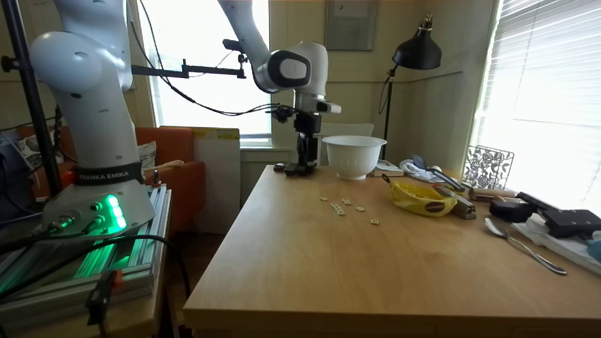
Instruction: Slide two letters to the left
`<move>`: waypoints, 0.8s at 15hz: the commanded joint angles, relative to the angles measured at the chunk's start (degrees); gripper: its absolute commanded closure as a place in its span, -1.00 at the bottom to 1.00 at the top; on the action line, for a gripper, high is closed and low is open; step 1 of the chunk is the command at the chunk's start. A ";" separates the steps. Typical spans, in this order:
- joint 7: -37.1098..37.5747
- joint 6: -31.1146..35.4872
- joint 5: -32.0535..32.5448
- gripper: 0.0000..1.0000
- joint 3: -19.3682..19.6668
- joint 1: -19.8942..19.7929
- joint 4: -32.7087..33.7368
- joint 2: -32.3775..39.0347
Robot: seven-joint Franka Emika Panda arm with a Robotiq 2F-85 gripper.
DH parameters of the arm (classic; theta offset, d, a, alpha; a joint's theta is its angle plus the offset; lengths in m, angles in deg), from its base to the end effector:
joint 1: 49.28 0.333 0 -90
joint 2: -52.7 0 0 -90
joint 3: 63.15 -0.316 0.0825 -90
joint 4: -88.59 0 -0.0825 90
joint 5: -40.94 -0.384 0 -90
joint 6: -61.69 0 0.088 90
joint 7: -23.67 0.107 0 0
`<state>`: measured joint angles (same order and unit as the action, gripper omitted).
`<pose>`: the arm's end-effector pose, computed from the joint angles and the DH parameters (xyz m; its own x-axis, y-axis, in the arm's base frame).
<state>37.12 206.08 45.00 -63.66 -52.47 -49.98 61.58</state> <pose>0.4881 -0.0221 0.2416 0.9741 -0.2219 -0.0444 -0.2197 -0.9744 0.0484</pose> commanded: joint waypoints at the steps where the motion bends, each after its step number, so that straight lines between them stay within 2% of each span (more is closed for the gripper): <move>1: -0.45 3.33 -1.09 -0.97 1.18 1.37 4.63 6.77; 7: 1.57 7.26 -0.94 0.04 2.01 3.89 9.66 13.92; 12: 4.21 10.59 -1.51 0.72 3.55 5.70 12.76 17.97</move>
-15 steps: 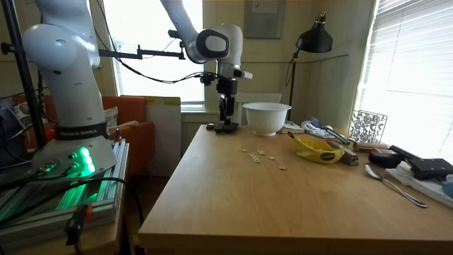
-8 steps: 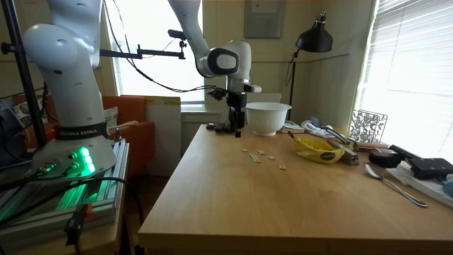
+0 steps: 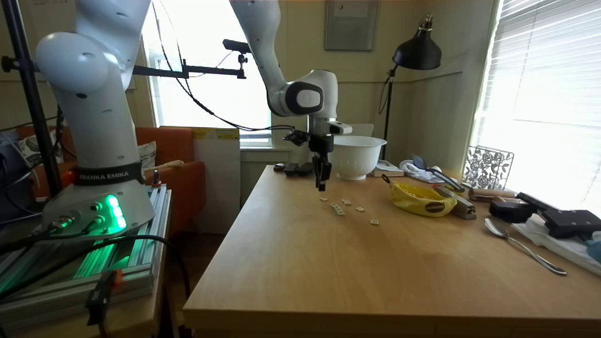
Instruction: Slide two letters to the left
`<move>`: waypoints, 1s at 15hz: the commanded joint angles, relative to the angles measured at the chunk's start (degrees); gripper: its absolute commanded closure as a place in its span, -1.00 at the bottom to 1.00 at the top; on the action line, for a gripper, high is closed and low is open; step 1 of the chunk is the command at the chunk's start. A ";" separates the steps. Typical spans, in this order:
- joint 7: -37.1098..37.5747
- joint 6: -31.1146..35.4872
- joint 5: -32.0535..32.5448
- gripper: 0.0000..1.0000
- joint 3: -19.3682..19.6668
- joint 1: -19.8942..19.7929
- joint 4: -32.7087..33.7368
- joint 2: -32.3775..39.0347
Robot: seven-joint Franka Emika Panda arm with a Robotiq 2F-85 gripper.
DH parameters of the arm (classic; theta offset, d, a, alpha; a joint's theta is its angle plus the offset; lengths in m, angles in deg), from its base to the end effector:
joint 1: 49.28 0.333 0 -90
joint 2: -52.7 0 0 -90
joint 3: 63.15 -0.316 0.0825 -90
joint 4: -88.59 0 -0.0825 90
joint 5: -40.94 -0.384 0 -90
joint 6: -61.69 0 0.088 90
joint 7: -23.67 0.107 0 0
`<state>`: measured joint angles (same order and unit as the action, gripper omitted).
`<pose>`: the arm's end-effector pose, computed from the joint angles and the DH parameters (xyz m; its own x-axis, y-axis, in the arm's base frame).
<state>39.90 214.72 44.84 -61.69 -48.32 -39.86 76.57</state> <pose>0.5440 -0.0031 0.1810 0.9737 -0.2268 0.0222 -0.2275 -0.9731 0.0372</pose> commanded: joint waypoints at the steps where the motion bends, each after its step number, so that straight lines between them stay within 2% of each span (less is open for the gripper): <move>1: 1.67 2.34 -1.34 0.85 1.93 1.77 3.06 3.48; 2: 1.95 2.69 -1.27 0.97 2.34 2.00 3.46 3.97; 3: 2.19 3.08 -1.17 1.00 2.81 2.22 3.76 4.36; 15: 2.94 3.68 -0.06 1.00 6.86 3.83 2.64 4.15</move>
<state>41.76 217.57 44.78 -56.02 -45.59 -36.61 80.57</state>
